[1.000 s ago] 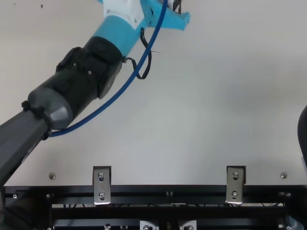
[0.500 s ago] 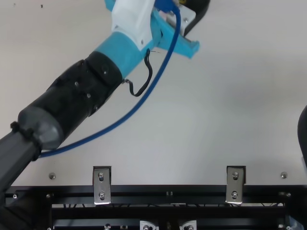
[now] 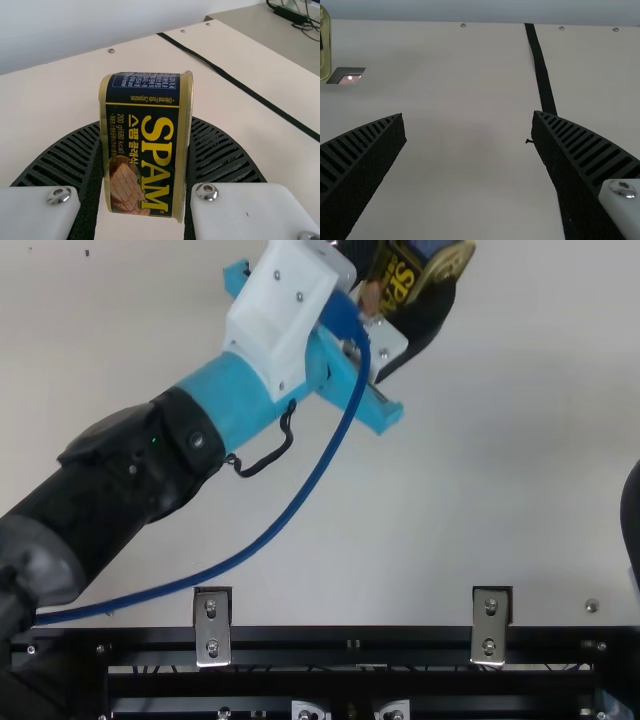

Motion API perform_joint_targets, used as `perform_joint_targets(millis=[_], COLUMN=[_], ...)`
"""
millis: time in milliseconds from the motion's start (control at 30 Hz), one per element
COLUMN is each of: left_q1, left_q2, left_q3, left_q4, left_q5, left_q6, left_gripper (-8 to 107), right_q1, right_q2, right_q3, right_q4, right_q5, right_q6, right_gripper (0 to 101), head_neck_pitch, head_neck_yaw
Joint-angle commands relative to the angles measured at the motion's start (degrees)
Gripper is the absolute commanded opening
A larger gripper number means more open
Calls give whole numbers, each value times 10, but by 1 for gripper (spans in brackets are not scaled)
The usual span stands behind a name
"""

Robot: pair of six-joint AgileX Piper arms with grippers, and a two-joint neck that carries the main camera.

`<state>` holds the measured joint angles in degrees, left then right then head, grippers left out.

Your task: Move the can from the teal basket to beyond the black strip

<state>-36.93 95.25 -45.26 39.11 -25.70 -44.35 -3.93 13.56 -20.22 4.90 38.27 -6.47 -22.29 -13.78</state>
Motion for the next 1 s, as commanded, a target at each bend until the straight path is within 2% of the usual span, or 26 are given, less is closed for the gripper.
perform_joint_targets(millis=[0, 267, 400, 533, 767, 967], left_q1=[0, 0, 0, 0, 0, 0], left_q2=[0, 0, 0, 0, 0, 0], left_q3=[0, 0, 0, 0, 0, 0], left_q4=[0, 1, 1, 1, 1, 1], left_q5=[0, 1, 1, 1, 1, 1], left_q6=[0, 0, 0, 0, 0, 0], left_gripper=[10, 10, 10, 10, 10, 10], right_q1=[0, 10, 23, 44, 90, 128], right_q2=[0, 23, 68, 127, 230, 305], right_q3=[0, -7, -33, -75, -149, -191], right_q4=[0, 0, 6, 23, 82, 154], right_q5=[0, -11, -43, -81, -134, -171], right_q6=[0, 1, 1, 1, 10, 25], right_gripper=[101, 101, 101, 101, 101, 101], head_neck_pitch=[-10, -10, -10, -10, -10, -10], head_neck_yaw=[-6, -6, -6, -6, -6, -6])
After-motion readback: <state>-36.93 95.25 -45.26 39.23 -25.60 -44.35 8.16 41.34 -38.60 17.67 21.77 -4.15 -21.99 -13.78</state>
